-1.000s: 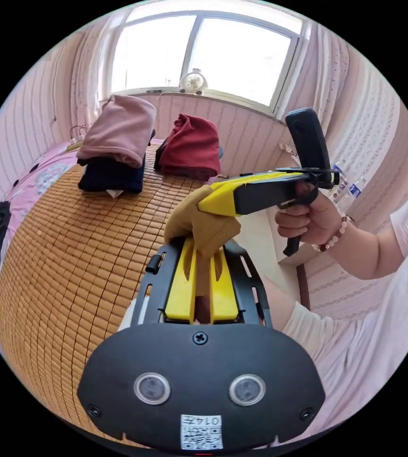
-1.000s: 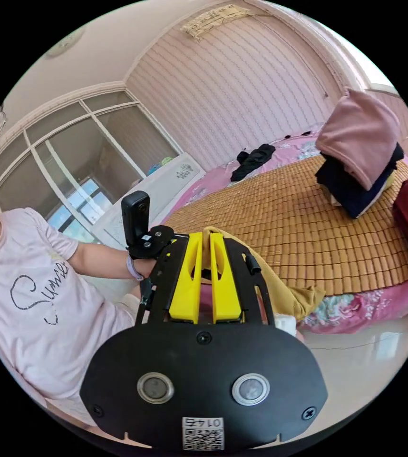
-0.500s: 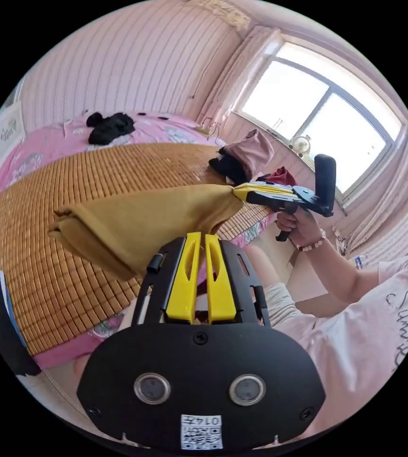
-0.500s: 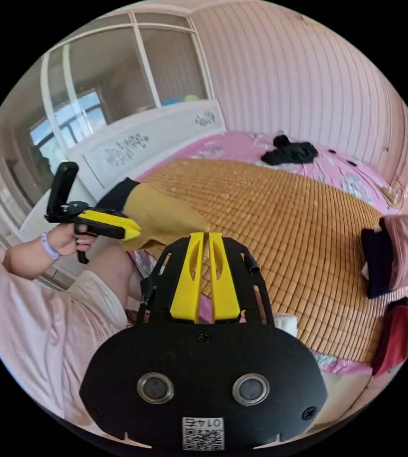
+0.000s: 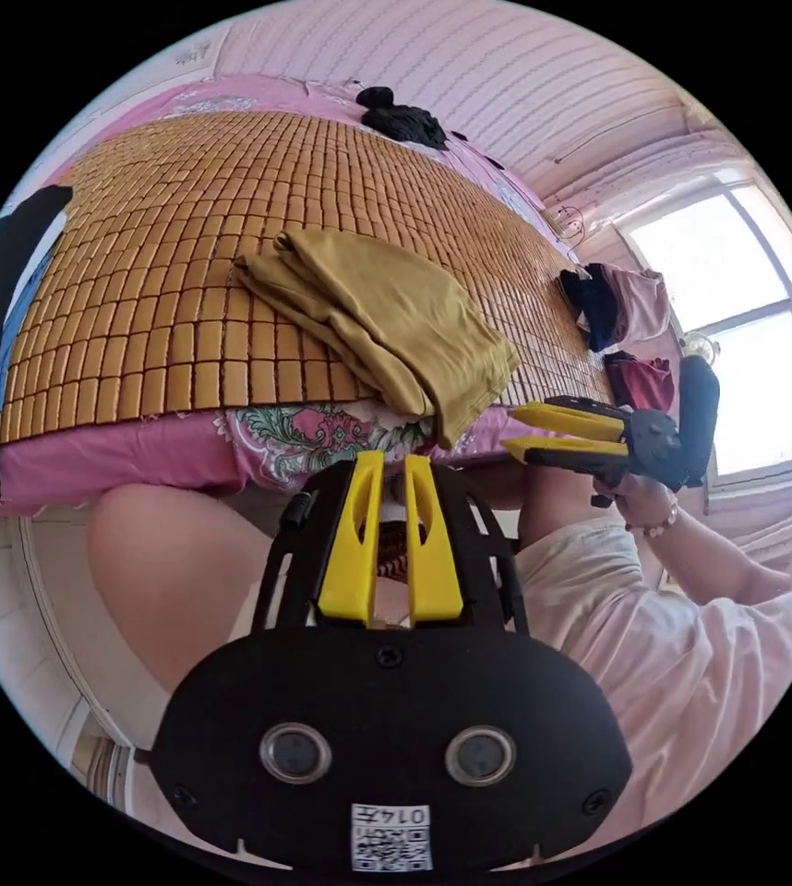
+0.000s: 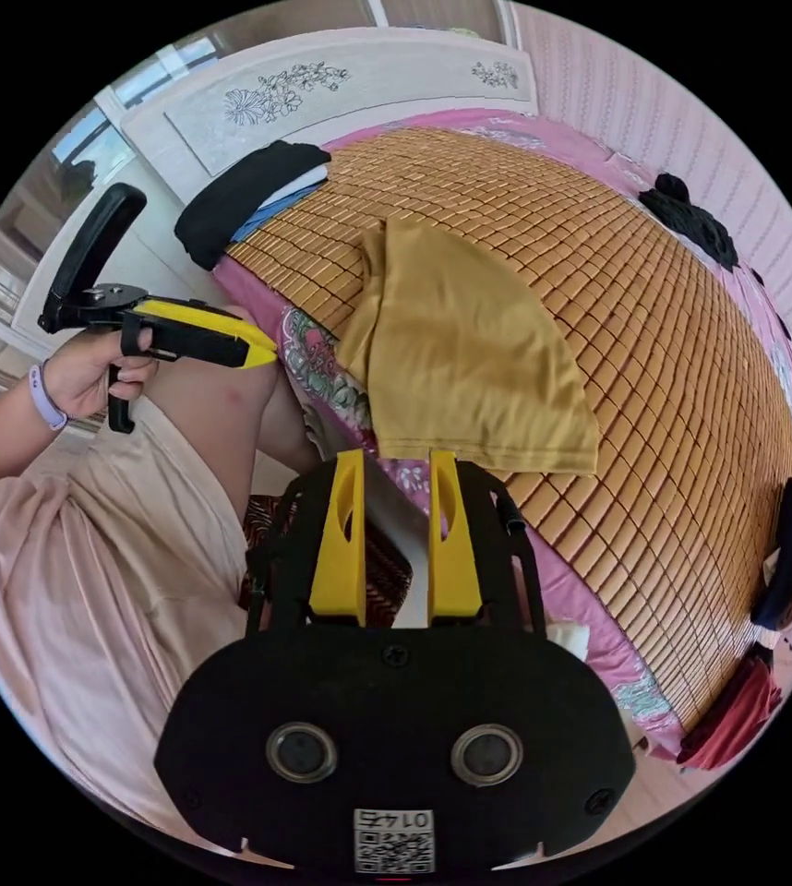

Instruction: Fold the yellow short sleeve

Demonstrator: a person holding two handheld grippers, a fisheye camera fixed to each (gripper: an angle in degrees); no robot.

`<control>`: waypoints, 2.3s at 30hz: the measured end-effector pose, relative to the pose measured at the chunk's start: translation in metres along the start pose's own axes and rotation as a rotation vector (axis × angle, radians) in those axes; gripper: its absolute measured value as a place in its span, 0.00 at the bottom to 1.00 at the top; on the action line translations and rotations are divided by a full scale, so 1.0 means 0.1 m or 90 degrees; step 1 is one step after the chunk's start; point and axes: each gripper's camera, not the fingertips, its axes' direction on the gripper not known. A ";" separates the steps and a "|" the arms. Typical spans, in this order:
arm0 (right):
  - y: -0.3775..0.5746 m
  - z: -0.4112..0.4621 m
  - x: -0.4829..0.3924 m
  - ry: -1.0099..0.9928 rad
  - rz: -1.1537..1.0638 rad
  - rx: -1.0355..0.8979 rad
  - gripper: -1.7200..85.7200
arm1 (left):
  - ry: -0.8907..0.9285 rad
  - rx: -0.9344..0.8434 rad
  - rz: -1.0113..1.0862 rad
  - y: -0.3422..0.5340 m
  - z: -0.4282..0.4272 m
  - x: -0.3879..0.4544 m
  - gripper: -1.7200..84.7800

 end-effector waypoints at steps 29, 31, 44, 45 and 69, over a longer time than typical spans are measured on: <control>1.36 -1.35 2.66 -0.334 0.338 0.435 0.02 | -0.005 0.250 0.124 -1.54 -1.59 0.33 0.05; 1.44 -1.22 2.79 -0.288 0.390 0.380 0.02 | -0.042 0.227 0.119 -1.72 -1.54 0.38 0.07; 1.63 -0.49 3.01 -0.317 0.440 0.132 0.02 | -0.075 -0.033 0.019 -1.19 -0.49 -0.04 0.07; 1.64 -0.50 3.02 -0.319 0.441 0.133 0.02 | -0.086 -0.023 0.023 -1.22 -0.52 -0.02 0.07; 2.11 -1.50 2.91 -0.280 0.488 0.204 0.02 | -0.189 0.087 0.113 -0.82 -0.92 -0.02 0.01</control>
